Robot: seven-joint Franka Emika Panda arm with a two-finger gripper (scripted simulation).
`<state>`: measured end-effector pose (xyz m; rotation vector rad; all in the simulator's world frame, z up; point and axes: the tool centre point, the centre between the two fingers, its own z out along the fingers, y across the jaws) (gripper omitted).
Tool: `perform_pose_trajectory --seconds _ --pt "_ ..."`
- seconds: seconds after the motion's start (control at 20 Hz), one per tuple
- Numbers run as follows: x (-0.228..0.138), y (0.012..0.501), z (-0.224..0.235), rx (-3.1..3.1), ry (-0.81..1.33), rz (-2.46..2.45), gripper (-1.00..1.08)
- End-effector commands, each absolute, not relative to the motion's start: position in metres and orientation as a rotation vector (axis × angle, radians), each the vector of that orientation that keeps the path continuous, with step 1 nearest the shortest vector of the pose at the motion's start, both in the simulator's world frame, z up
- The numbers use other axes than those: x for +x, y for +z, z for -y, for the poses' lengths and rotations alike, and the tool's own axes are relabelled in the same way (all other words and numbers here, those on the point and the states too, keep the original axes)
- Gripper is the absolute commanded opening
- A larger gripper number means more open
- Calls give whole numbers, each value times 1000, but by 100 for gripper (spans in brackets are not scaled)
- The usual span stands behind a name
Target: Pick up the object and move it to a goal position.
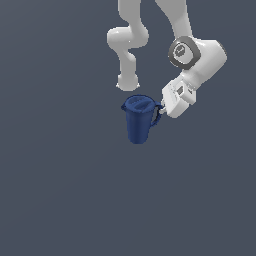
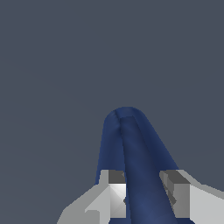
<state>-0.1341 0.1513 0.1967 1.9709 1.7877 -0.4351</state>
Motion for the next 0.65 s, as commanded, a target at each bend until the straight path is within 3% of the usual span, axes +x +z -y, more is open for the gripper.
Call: perform_pose_trajectory --seconds 0.0,0.25,0.6 --pt "-138 199 -180 1972 -433 -1786 -100" --pt "-141 199 -216 1973 -433 -1786 -100" --pt "-141 200 -232 1973 -433 -1784 -100"
